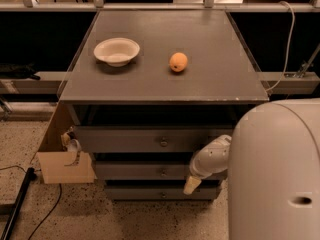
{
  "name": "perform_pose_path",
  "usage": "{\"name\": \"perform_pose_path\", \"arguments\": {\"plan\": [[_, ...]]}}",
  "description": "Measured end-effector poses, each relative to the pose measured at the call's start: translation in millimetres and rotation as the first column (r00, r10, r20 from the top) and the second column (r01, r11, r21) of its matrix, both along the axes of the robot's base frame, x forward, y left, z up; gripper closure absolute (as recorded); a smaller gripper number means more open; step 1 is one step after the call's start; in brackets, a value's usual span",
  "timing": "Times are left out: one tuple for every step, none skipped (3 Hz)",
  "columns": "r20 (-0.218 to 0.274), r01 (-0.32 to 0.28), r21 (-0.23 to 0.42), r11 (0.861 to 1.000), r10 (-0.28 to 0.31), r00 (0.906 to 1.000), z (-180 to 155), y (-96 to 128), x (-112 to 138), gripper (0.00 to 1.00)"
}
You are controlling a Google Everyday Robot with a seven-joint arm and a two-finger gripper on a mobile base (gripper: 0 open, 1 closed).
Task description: Open middle drawer
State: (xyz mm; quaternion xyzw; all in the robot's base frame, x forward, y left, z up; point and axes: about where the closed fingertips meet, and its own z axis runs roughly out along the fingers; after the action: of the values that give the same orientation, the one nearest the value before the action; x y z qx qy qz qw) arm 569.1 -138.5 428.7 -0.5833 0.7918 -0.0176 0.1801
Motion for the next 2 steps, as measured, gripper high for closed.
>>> {"name": "perform_pose_path", "arguments": {"plan": [[-0.038, 0.016, -0.071, 0.997, -0.019, 0.9991, -30.7, -19.5, 8.6, 0.00], [-0.038, 0.016, -0.071, 0.997, -0.019, 0.9991, -30.7, -19.5, 8.6, 0.00]]}}
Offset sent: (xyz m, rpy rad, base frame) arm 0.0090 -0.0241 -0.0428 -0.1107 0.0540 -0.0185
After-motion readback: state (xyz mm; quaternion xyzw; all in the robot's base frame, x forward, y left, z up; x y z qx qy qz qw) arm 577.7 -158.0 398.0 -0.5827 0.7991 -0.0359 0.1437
